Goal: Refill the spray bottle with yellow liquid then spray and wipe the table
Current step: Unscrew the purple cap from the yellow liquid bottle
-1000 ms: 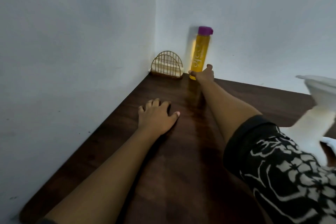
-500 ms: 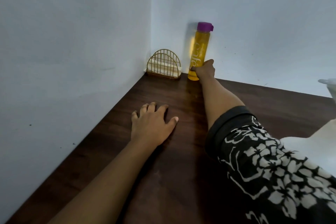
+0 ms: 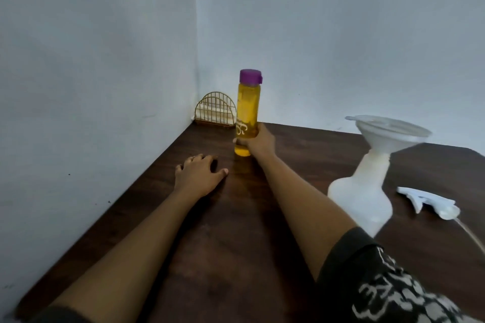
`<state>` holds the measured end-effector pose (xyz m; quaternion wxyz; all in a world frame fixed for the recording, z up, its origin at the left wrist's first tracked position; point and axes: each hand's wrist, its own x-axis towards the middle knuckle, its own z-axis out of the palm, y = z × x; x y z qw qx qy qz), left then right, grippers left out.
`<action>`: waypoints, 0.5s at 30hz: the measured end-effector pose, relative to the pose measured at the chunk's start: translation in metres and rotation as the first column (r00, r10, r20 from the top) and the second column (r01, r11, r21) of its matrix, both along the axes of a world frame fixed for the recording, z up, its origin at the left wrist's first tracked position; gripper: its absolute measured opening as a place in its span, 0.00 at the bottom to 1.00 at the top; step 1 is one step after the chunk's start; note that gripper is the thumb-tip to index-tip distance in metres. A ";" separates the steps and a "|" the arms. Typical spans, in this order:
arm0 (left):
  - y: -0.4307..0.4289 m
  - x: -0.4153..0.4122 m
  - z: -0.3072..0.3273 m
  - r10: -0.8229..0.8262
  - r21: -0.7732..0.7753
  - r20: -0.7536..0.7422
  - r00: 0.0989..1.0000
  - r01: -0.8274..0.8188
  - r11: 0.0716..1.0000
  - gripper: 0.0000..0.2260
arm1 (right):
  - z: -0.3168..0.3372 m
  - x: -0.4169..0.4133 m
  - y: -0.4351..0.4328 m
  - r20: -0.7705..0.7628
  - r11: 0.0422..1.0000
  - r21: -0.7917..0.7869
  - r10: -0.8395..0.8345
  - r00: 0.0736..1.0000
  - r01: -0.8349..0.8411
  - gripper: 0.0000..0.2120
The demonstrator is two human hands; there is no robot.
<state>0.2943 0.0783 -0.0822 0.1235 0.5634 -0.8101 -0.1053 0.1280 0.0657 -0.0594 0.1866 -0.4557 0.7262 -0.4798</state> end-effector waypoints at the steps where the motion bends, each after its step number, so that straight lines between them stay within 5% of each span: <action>1: 0.001 0.000 0.002 0.004 0.005 -0.024 1.000 -0.004 1.000 0.24 | 0.000 0.003 0.013 -0.012 1.000 0.004 0.010 1.000 -0.010 0.30; 8: 0.017 0.010 0.014 0.000 0.174 -0.325 0.946 0.060 0.983 0.18 | -0.002 0.018 0.099 -0.110 0.999 0.008 0.033 0.993 -0.032 0.32; 12: 0.038 0.013 0.030 -0.070 0.298 -0.369 0.927 0.189 0.936 0.17 | -0.002 0.025 0.145 -0.187 0.998 0.025 0.062 0.980 -0.058 0.33; 15: 0.068 0.013 0.049 -0.106 0.191 -0.578 0.809 0.260 0.947 0.12 | -0.001 0.026 0.175 -0.234 0.995 0.038 0.093 0.968 -0.087 0.34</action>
